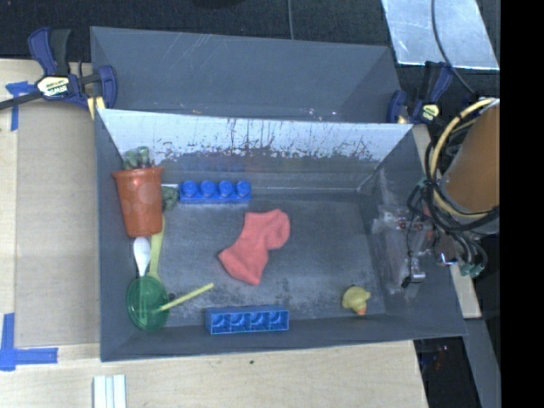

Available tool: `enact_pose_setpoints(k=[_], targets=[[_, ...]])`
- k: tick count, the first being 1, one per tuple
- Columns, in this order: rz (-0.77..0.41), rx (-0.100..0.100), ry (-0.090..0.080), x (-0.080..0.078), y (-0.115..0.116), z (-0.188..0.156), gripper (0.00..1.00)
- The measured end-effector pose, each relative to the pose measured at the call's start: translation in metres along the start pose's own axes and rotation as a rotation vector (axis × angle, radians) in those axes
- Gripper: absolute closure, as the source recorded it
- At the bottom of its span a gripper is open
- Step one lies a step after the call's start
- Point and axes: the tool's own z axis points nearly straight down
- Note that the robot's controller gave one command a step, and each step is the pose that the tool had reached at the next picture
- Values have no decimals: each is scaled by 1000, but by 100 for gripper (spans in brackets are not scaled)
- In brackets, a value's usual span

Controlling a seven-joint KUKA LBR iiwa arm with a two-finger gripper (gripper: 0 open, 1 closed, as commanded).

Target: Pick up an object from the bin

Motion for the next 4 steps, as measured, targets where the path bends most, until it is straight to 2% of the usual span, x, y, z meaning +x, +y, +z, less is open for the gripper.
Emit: enact_pose_setpoints(k=[1, 2, 3, 4], targets=[[-4, 1, -8, -2, 1, -3, 0], [-189, 3, -9, -2, 0, 54, 0], [-436, 4, -10, -3, 8, 70, 0], [-708, 4, -6, 1, 21, 69, 0]])
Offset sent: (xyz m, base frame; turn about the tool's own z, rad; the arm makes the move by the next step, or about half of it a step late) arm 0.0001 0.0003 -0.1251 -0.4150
